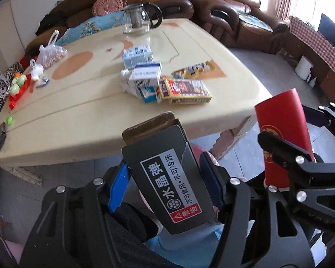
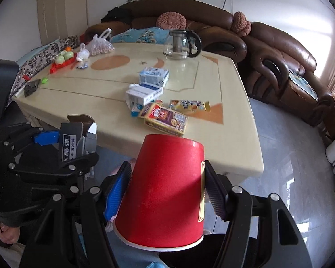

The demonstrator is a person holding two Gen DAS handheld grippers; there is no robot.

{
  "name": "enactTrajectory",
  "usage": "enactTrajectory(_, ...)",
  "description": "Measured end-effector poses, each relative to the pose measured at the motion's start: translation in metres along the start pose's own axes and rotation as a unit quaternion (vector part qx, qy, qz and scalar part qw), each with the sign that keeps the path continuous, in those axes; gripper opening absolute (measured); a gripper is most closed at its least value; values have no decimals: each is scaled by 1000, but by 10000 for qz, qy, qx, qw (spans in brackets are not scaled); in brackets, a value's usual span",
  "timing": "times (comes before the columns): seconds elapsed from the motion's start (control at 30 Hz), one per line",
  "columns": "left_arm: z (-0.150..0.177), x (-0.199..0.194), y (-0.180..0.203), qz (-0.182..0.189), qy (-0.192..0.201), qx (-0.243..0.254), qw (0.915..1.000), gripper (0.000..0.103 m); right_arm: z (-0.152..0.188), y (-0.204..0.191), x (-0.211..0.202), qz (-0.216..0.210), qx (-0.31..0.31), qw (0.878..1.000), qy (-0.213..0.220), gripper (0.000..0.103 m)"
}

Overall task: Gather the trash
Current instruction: 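Carry the red cup and black box down over the pink trash bin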

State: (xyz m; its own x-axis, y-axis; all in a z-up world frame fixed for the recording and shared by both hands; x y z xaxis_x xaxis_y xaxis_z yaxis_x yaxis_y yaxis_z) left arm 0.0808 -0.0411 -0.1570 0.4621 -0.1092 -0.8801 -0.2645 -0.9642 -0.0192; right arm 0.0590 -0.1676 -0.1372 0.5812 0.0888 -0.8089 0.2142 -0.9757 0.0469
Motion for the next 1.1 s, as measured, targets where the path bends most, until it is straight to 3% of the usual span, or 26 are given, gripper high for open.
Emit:
enactTrajectory(0.5, 22, 74, -14, 287, -732, -301, 9964, 61, 33, -6, 72, -219, 60, 9981, -570, 64)
enactTrajectory(0.9, 52, 152, -17, 580, -1566, -541, 9845, 61, 78, -9, 158, -534, 243, 9893, -1332, 64)
enactTrajectory(1.1, 66, 191, -18, 793, -2018, -774, 9731, 61, 96, -21, 196, -687, 129, 9825, -1725, 64)
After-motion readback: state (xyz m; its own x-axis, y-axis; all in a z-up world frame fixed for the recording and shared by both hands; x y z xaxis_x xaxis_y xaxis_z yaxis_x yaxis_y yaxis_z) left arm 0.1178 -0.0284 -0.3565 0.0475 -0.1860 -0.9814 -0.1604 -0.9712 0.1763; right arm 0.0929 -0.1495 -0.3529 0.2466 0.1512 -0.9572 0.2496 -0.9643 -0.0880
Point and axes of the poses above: each gripper's, at about its wrist camera, not at the fingertips, and x roughly the way its jaws point, y to its right, z to its underside, the point moved 7 cm from there along x, roughly the way its jaws point, and after that the axes turned 5 degrees about -y, right-handed, at the moved point
